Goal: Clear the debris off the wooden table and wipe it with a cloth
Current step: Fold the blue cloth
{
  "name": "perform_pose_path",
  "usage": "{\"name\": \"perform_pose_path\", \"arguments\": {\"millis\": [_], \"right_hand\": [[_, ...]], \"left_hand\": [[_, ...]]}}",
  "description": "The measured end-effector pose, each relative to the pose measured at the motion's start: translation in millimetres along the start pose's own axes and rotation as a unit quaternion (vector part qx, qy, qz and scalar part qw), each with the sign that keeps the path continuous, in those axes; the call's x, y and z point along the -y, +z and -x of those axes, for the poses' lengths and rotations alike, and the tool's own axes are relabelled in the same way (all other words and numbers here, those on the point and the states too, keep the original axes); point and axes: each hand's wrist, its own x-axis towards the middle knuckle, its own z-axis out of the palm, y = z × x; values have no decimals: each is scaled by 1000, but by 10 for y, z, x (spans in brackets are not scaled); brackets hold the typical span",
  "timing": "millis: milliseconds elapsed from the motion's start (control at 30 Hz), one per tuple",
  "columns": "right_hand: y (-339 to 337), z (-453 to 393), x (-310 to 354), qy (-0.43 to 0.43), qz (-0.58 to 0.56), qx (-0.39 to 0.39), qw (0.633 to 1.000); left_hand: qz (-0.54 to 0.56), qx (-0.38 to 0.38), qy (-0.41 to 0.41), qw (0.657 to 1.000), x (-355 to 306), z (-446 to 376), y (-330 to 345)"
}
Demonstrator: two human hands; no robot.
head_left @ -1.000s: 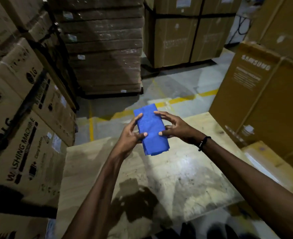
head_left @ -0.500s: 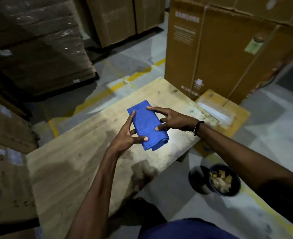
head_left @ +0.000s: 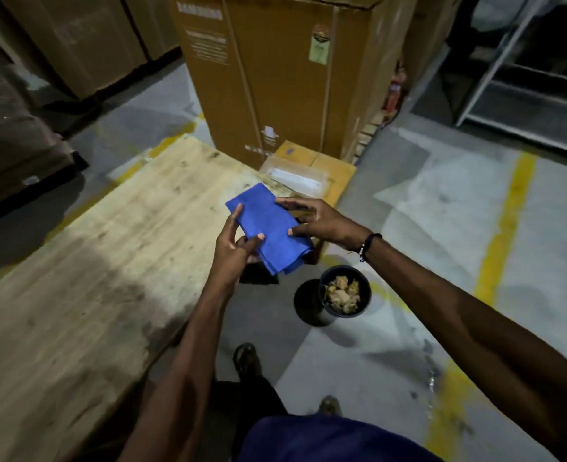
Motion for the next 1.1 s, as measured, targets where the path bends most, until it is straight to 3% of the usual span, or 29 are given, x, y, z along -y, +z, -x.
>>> {"name": "perform_pose_path", "arguments": {"millis": [267,767,1100], "right_hand": [[-920,212,-272,-2,-16,-18,1000],[-2398,-1057,-716,72,73,43,994],[-2994,-2205,-940,111,102,189,970]], "left_hand": [[8,-6,14,1000,47,-261,984],[48,-75,-20,996,253,-1833,1962],[10,-166,-13,986,291,-2709,2147]]}}
